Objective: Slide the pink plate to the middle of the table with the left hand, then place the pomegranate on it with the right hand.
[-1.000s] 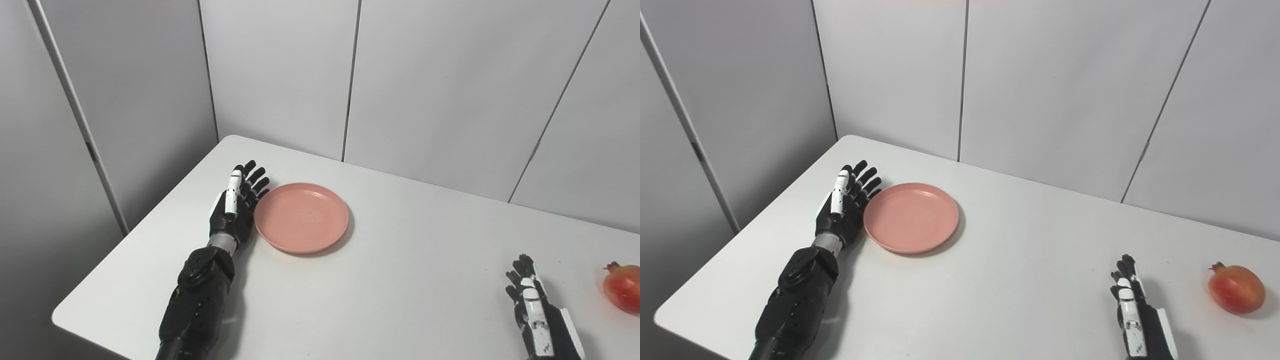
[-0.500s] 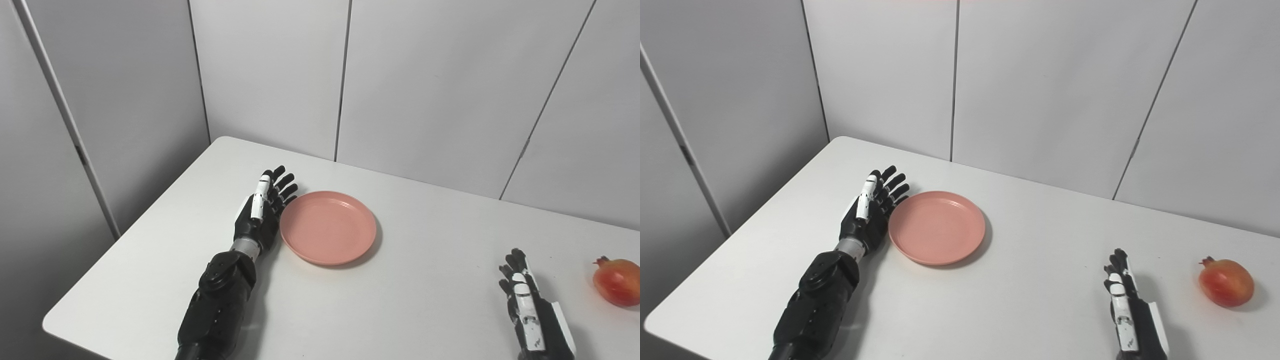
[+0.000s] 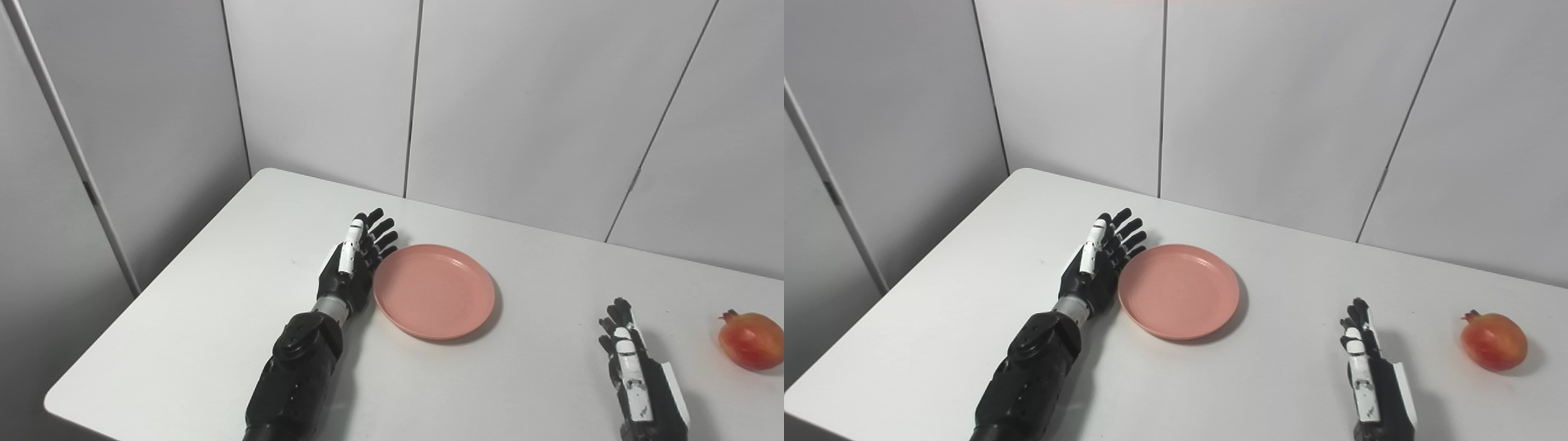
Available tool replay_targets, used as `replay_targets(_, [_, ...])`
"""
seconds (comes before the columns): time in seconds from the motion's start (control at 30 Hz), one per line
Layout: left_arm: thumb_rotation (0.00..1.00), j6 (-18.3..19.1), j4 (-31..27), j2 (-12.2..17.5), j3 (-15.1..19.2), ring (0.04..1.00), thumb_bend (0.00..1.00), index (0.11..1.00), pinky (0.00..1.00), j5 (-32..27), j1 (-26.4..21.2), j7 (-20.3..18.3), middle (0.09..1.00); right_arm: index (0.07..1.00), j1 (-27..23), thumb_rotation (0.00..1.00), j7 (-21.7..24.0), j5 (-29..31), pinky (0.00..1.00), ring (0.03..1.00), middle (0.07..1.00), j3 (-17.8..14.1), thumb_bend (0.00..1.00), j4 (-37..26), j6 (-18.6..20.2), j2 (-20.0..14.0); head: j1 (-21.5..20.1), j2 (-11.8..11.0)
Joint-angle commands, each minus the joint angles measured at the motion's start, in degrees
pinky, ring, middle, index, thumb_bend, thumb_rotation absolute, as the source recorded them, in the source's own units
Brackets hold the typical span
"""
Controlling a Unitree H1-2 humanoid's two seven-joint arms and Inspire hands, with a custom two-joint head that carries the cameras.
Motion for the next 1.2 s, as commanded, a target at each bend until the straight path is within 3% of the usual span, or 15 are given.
replay_targets(0.0, [1.0,1.6,-0.6,-0.4,-1.2,0.907,0.38,0.896,0.9,1.4,-1.3,-0.7,0.907,1.0,-1.5,1.0,-0.6,-0.3,0.99,0.995,1.0,0.1,0.14,-2.6,-1.3,0.6,-0.3,0.1])
replay_targets(0.8, [1.0,7.6,-9.5,-3.9,-8.6,0.903,0.39,0.902,0.89,4.1,2.7,-3.8,0.912,0.991,-2.1,1.0,-4.1,-4.2,0.98,0.973,0.986,0.8,0.21,-5.7,2.2,3.1,-8.9,3.2])
replay_targets(1.17, [1.0,7.8,-14.2,-4.4,-11.2,0.898,0.4,0.897,0.89,6.5,6.3,-4.2,0.905,0.985,-2.7,1.0,-5.0,-6.7,0.98,0.972,0.981,1.1,0.24,-6.4,3.5,3.5,-11.7,4.6])
